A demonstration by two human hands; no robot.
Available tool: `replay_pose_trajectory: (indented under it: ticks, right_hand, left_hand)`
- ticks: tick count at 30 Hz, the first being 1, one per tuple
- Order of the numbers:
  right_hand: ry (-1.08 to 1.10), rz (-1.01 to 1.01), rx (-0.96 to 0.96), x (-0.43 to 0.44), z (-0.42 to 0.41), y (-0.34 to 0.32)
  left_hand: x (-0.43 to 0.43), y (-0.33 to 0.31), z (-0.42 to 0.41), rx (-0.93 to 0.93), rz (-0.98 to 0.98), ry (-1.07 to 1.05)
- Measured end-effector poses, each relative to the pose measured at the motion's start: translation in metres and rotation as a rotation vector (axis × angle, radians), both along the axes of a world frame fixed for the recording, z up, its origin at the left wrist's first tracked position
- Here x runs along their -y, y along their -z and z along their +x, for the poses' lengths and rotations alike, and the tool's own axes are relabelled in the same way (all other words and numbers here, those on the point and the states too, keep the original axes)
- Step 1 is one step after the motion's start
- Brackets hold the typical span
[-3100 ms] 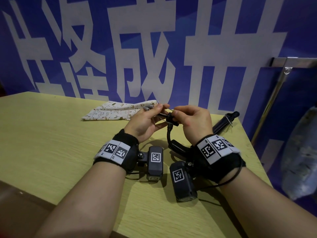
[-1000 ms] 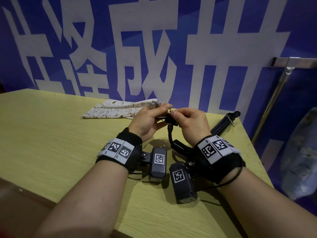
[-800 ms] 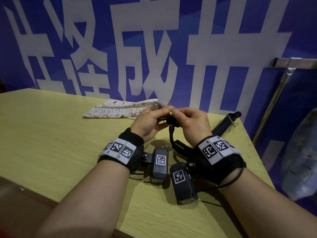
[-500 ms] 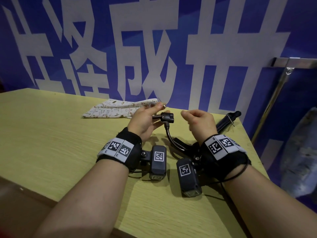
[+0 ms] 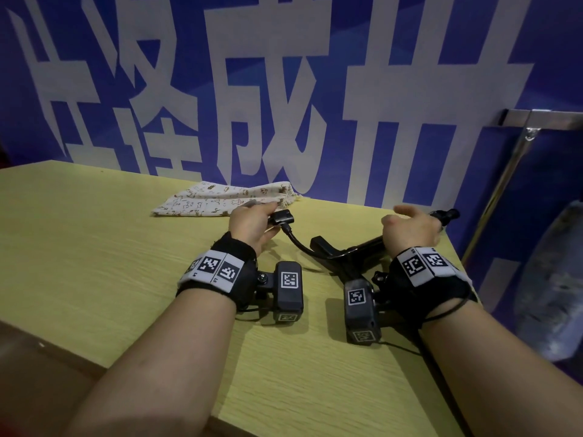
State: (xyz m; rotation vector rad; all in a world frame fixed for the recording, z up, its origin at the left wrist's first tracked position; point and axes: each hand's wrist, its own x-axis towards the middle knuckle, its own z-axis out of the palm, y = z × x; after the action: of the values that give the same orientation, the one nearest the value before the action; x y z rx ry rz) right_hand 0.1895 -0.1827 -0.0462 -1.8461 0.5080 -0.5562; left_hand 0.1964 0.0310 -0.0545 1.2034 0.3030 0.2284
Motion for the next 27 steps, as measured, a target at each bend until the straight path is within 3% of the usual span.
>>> replay_pose_trajectory:
  ticks: [3,6,11,13,16,21,23,25,27]
  right_hand:
    - [-0.004,0.097,-0.158,0.007,0.000,0.008]
    - [-0.163,0.164,-0.226,0.006,-0.002,0.008]
    - [-0.430,0.042,-0.310,0.001,-0.010,0.002]
    - [-0.470,0.014,-0.316,-0.005,-0.011,0.001]
    - [-0.524,0.060,-0.321,-0.015,-0.015,0.001]
    - [-0.596,0.271,-0.262,-0.020,-0.021,0.001]
    - [-0.621,0.379,-0.237,-0.021,-0.021,0.002]
    - [-0.653,0.472,-0.219,-0.021,-0.020,0.005]
    - [-0.670,0.503,-0.207,-0.021,-0.020,0.006]
  left_hand:
    - [-0.003,0.000,0.001,-0.049,0.113,-0.002]
    - [-0.004,-0.003,0.001,-0.094,0.172,0.026]
    - [-0.013,-0.005,0.005,-0.094,0.194,-0.089]
    - [-0.019,-0.006,0.009,-0.173,0.223,-0.185]
    - [-0.026,-0.008,0.007,-0.269,0.379,-0.326]
    - [-0.026,-0.014,-0.001,-0.114,0.739,-0.435]
    - [-0.020,-0.015,-0.003,0.049,0.881,-0.255]
    - [-0.006,-0.018,-0.011,0.186,0.919,0.076]
    - [0.007,-0.017,-0.015,0.131,1.063,0.364]
